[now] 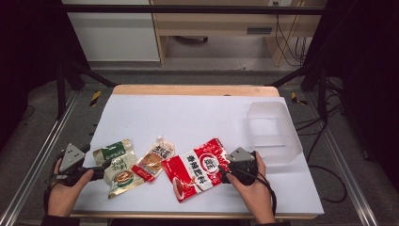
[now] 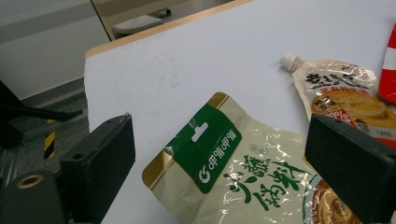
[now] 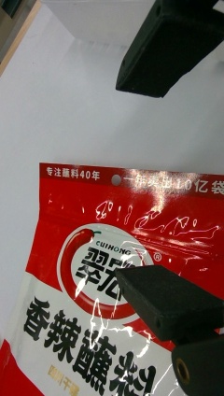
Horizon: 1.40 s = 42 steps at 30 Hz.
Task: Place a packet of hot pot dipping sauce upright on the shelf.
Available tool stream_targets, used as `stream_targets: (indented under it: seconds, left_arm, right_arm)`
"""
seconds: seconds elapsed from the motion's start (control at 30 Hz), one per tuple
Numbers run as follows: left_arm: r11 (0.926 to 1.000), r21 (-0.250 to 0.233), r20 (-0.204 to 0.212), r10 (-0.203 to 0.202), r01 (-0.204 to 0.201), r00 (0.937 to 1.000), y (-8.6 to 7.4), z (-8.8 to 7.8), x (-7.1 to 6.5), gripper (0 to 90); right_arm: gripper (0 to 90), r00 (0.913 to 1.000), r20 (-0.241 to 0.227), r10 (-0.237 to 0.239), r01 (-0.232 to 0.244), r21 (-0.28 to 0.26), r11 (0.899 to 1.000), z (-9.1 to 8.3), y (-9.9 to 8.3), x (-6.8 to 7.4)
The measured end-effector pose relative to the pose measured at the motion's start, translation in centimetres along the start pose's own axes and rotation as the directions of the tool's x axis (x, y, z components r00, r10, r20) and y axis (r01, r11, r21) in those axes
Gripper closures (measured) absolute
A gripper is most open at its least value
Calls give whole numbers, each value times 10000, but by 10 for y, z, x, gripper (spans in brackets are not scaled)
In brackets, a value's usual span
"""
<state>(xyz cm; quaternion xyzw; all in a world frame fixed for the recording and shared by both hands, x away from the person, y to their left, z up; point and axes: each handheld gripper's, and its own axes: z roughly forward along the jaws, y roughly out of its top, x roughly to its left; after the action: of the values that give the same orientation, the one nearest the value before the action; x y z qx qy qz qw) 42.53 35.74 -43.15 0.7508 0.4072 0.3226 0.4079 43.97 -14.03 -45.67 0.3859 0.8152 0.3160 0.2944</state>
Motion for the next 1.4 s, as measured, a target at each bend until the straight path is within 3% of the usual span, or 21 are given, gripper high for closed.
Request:
stream_targets:
  seconds: [0.43,0.67,0.73,0.83,1.03,1.13,1.23,1.4]
  left_arm:
    - [9994,101,-197,-318,320,9993,-5,3,17,93]
    - [9975,683,-178,-193,204,9997,-12,11,28,94]
    - [9962,804,94,-341,333,9994,-14,13,30,92]
    - [9944,1052,80,-106,97,9999,-15,16,30,91]
    - [9901,1386,146,-260,238,9996,-21,19,33,78]
    - [9894,1409,218,-382,348,9990,-23,18,34,78]
    - [9852,1616,355,-629,564,9974,-26,22,34,72]
    - [9796,1952,542,-600,483,9967,-27,27,31,72]
  right_arm:
    - [92,9999,111,-12,11,74,10000,2,-1,-2]
    - [88,9997,229,58,-60,104,9999,3,-2,-3]
    - [88,9998,200,-18,15,156,9999,4,-2,-3]
    - [88,9998,216,16,-20,165,9999,5,-3,-3]
    - [75,9999,109,77,-77,-16,10000,-2,-3,-1]
    - [65,9996,-196,218,-219,-41,9998,-5,-4,0]
    - [63,9990,-449,71,-79,-167,9998,-9,-5,2]
    - [74,9988,-487,-3,-2,-88,10000,-12,-9,7]
